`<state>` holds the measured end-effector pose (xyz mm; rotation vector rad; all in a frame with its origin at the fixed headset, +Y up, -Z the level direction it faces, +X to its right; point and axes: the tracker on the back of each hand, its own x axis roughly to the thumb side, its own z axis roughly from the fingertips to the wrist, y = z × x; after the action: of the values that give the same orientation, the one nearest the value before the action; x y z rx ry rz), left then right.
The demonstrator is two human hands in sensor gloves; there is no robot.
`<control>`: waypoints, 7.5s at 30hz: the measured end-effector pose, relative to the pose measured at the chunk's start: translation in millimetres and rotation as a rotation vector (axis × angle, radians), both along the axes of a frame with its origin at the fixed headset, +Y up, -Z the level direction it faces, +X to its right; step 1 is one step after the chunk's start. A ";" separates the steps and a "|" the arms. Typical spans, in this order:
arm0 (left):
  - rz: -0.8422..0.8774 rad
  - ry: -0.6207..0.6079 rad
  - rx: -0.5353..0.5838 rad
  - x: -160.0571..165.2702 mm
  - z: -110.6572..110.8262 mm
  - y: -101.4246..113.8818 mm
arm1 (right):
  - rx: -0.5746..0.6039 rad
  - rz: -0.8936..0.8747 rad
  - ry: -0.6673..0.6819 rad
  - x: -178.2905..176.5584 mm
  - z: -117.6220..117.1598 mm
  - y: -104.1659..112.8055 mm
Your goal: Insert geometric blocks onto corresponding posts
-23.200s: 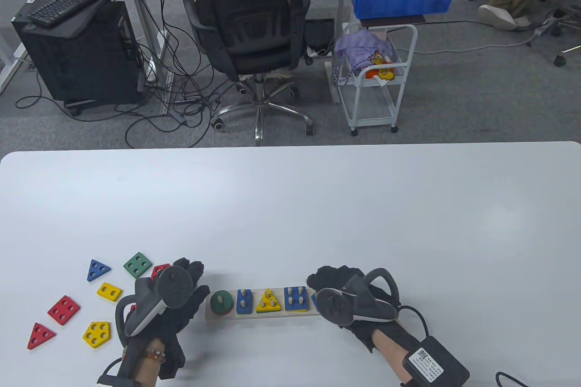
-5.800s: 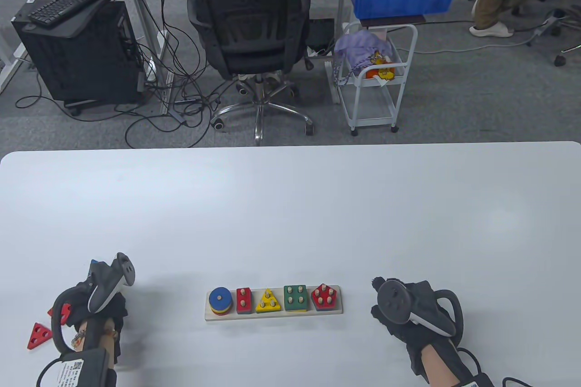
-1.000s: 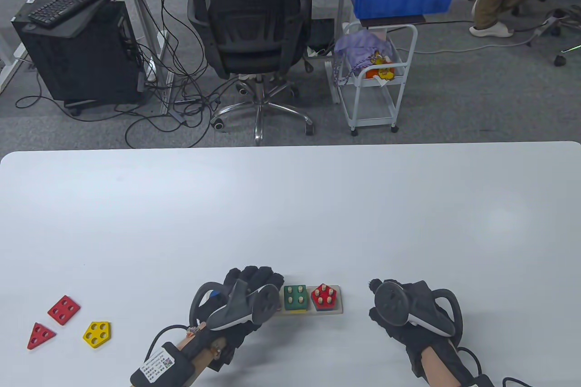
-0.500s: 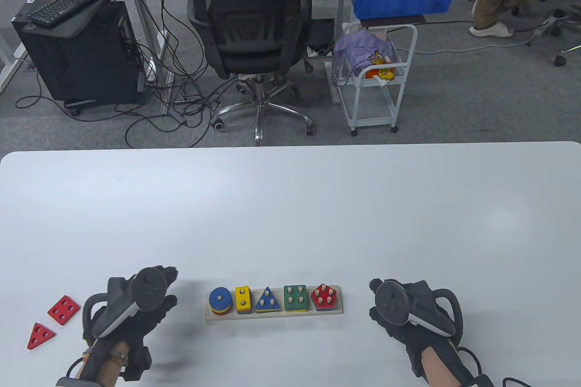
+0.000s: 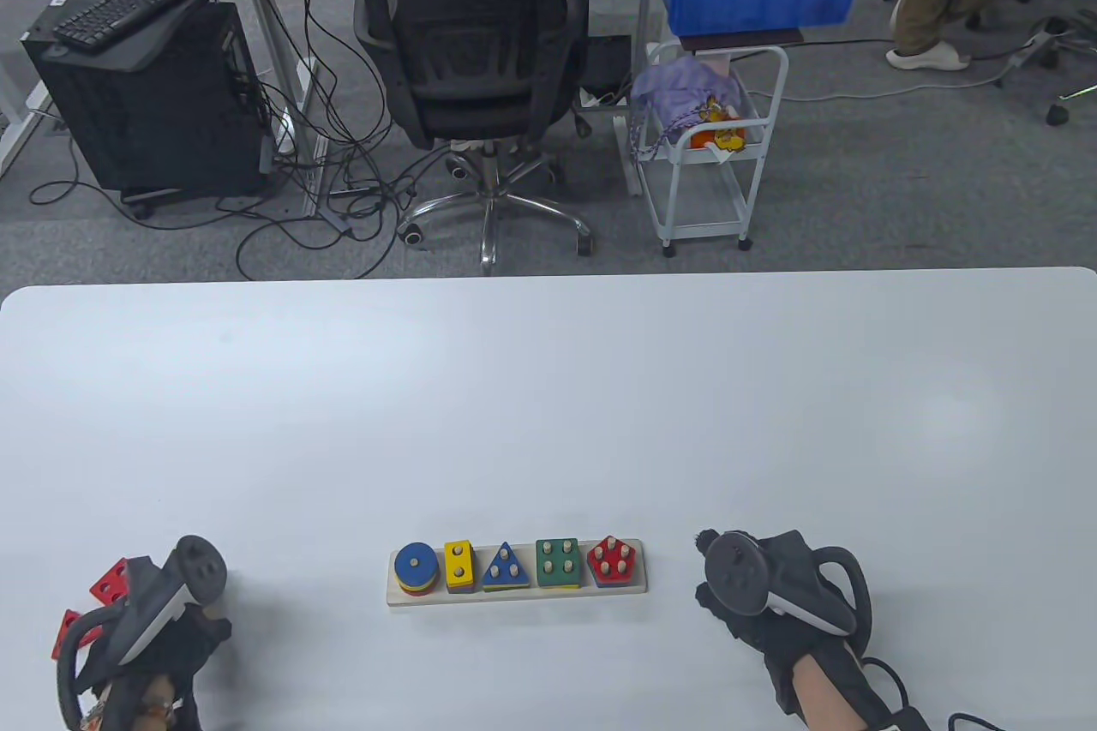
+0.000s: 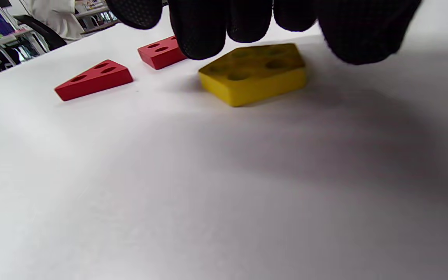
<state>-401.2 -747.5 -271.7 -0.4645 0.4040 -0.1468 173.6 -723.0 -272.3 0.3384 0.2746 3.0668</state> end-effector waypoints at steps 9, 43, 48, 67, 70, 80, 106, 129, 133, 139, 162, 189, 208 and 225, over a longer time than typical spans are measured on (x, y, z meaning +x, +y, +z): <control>-0.062 -0.024 0.012 5.5 -1.9 -4.4 | -0.007 -0.001 0.005 -0.6 0.2 -0.1; 1.176 -0.556 0.104 262.5 -29.6 59.4 | 0.391 -0.397 0.299 -60.5 38.6 34.3; 1.426 -0.516 -0.055 298.9 -24.0 42.2 | 0.499 -0.474 0.308 -69.8 47.0 37.0; 1.292 -0.635 0.176 282.0 -21.0 47.7 | 0.540 -0.505 0.257 -60.9 44.4 42.0; 1.080 -0.657 0.266 252.4 -21.5 57.9 | 0.463 -0.413 0.259 -59.8 35.6 38.3; 0.343 -0.471 0.483 133.8 -26.8 51.2 | 0.332 -0.171 0.290 -72.2 -1.6 22.8; 0.177 -0.247 0.349 74.6 -38.1 26.5 | 0.209 0.003 0.271 -103.8 -25.5 -8.5; 0.110 0.261 0.379 -42.5 -23.7 36.1 | 0.131 -0.149 -0.035 14.2 -7.9 -3.4; 0.060 0.356 0.230 -69.5 -21.1 17.1 | 0.133 -0.144 -0.025 12.2 -8.6 -3.0; 0.006 0.352 0.079 -70.1 -25.4 7.0 | 0.101 -0.089 0.001 6.6 -7.7 -8.7; 0.292 -0.038 0.471 45.2 -37.1 38.2 | 0.155 -0.240 0.081 -20.1 0.6 -3.3; 1.757 -0.342 -0.141 247.7 6.6 13.7 | 0.640 -0.445 0.453 -126.0 49.5 27.9; 0.458 -0.390 0.381 127.5 -26.1 42.1 | 0.265 -0.008 0.370 -138.6 -17.6 9.8; 0.063 -0.310 0.325 85.1 -37.5 26.5 | 0.164 0.060 0.346 -148.0 -28.6 -8.9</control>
<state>-316.1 -721.1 -309.2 -0.1294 0.1039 -0.0882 25.7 -732.0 -300.9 0.8866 0.0424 3.0802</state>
